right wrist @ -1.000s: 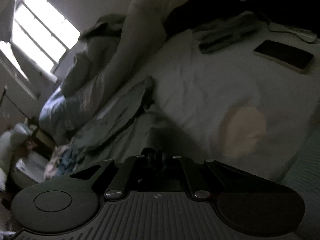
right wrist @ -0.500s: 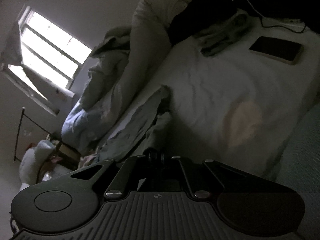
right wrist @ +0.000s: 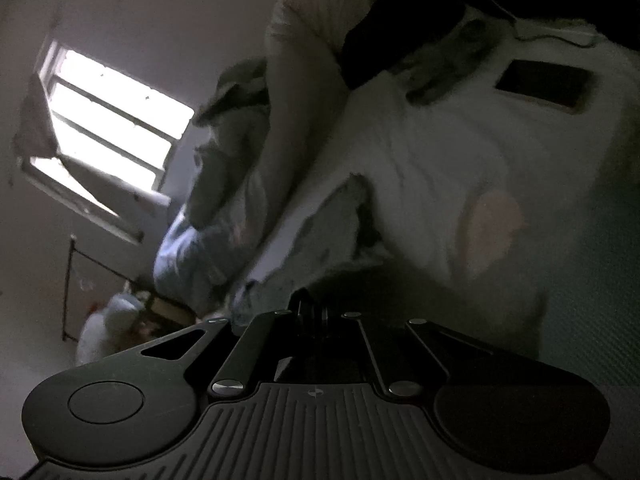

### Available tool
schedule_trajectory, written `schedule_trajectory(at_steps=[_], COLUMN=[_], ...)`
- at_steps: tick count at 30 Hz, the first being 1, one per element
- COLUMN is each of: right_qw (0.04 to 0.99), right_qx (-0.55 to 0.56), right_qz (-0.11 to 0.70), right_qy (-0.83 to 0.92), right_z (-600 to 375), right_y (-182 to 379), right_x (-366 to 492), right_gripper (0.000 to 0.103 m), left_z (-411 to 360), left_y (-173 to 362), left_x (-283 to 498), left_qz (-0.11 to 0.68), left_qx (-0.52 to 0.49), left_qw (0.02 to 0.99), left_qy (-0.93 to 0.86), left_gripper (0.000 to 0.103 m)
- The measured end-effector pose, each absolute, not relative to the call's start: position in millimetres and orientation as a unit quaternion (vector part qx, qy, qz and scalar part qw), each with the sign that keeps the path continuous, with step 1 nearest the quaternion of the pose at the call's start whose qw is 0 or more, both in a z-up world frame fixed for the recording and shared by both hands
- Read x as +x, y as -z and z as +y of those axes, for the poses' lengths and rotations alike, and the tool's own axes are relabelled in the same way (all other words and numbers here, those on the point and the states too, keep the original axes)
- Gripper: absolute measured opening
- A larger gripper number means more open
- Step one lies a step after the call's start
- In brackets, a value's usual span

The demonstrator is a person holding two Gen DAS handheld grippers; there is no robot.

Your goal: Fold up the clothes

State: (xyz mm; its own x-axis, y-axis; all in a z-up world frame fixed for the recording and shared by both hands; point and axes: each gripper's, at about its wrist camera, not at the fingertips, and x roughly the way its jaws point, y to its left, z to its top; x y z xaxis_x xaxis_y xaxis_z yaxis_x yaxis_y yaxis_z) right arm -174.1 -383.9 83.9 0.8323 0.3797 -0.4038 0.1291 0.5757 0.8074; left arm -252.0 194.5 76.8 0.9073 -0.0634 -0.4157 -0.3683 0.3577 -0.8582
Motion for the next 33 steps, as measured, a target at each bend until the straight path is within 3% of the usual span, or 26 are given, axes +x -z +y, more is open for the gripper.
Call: schedule_trajectory(at_steps=[12,17,22,33], right_qw=[0.844,0.844,0.85,0.856], right_qx=[0.476,0.479,0.447,0.424], right_qz=[0.233,0.236,0.275,0.294], right_qy=[-0.079,-0.05,-0.029,-0.02], right_z=[-376,-375,-363,-353], right_y=[-100,-73,-30,11], right_x=[7,95,174,277], right_gripper=[0.004,0.002,0.002,0.002], left_z=[210,218,216,228], left_y=[-87,-61,-19,12], left_x=[-79,3,81,168], left_qz=[0.171,0.182,0.244,0.254], left_qx=[-0.589,-0.592,-0.563,-0.549], left_qw=[0.78,0.772,0.772,0.777], left_qy=[-0.126,-0.146,-0.167,-0.173], left_gripper=[0.006,0.005,0.006,0.005])
